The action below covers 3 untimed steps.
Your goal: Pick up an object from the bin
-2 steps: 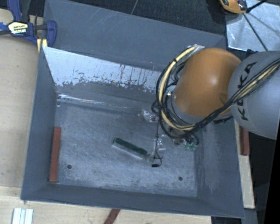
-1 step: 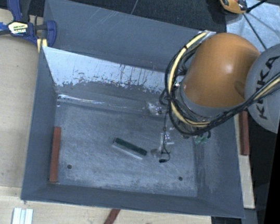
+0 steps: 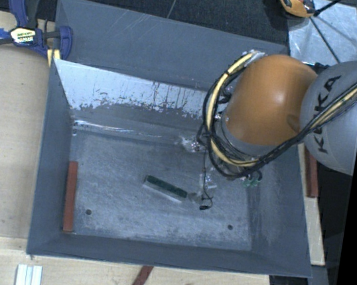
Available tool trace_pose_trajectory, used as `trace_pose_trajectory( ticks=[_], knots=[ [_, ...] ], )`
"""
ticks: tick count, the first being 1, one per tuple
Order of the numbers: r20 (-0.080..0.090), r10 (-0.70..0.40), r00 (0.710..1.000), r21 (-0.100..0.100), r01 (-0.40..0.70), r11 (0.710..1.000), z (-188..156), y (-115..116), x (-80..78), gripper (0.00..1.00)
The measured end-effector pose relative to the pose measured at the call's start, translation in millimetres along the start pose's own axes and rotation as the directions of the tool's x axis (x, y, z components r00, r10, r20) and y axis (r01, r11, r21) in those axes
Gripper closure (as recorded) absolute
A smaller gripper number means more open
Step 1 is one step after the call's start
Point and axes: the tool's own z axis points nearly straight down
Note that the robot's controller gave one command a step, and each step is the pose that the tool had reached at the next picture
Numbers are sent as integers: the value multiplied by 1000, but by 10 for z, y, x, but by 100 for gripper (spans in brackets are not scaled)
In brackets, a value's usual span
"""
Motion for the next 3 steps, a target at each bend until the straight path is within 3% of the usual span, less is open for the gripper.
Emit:
trace_pose_trajectory(
  ticks=[1, 2, 3],
  knots=[
    [-12, 88, 996, -2, -88, 996, 997, 240, -16, 100],
    [-12, 88, 996, -2, -88, 996, 997, 240, -16, 100],
    [-21, 57, 998, -3, -57, 998, 521, 295, 91, 100]
  ],
)
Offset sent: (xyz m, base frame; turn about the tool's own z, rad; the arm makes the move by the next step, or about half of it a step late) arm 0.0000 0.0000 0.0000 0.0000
